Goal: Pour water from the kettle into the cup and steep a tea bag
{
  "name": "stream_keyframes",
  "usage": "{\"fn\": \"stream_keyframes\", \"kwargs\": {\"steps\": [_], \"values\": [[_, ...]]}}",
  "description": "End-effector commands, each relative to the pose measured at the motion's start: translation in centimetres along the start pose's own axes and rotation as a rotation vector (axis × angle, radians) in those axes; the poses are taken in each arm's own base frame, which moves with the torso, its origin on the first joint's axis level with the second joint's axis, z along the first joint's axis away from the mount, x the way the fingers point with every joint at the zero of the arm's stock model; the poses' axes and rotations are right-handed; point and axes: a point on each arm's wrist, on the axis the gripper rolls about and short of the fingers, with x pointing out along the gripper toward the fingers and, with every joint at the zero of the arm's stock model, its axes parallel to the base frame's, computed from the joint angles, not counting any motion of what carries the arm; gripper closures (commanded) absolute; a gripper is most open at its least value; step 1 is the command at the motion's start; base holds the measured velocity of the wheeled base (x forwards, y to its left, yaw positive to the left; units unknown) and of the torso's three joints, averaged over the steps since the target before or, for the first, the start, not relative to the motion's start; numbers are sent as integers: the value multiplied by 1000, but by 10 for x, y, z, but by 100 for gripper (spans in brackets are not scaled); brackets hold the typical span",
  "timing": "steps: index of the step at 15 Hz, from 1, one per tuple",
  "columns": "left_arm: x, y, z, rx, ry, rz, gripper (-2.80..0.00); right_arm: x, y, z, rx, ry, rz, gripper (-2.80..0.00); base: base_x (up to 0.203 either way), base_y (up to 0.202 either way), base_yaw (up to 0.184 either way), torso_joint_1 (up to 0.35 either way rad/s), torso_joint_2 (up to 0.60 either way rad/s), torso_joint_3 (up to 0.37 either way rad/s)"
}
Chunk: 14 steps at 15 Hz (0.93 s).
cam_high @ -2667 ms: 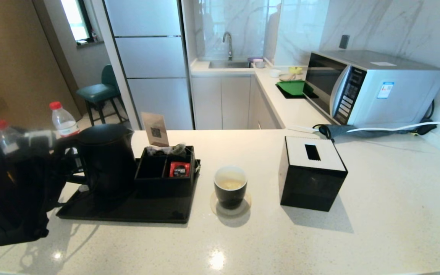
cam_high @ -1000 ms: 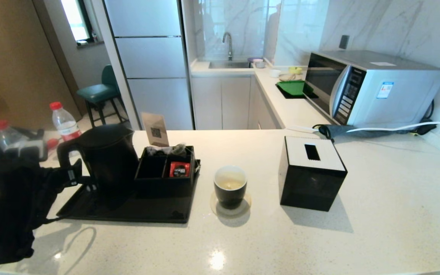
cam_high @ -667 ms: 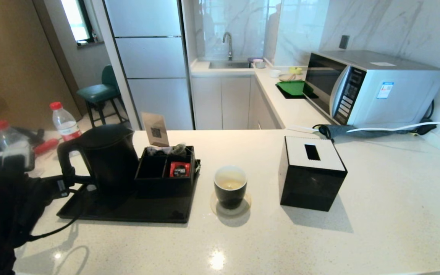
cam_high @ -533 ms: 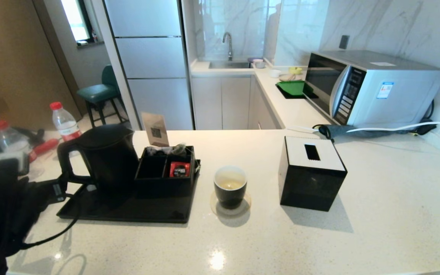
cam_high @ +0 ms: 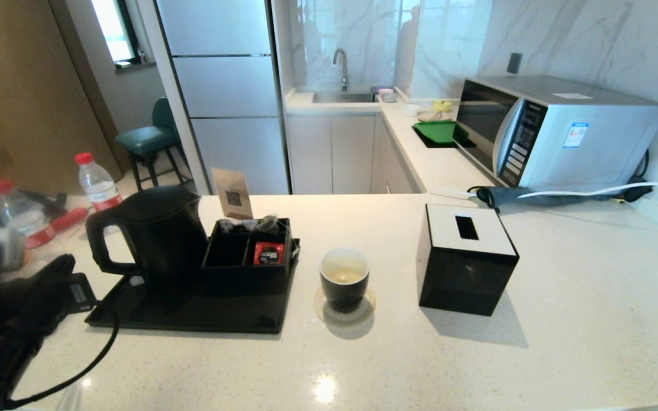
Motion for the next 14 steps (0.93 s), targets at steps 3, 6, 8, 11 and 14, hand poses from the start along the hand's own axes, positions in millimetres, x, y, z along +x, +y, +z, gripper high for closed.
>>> {"fn": "stream_keyframes", "kwargs": {"steps": [3,6,8,11,14], "values": [[-25,-14,31,-29,-190,-107,0,0,0,0,0,1,1,0,0,0,0,0,0,0],[-33,-29,40,-5,-244,-199,0,0,0,0,0,1,1,0,0,0,0,0,0,0],[-33,-44,54,4,-297,-269,0,0,0,0,0,1,1,0,0,0,0,0,0,0],[-37,-69,74,26,-273,-395,0,0,0,0,0,1,1,0,0,0,0,0,0,0],[-43,-100,94,34,-242,-533,0,0,0,0,0,1,1,0,0,0,0,0,0,0]]}}
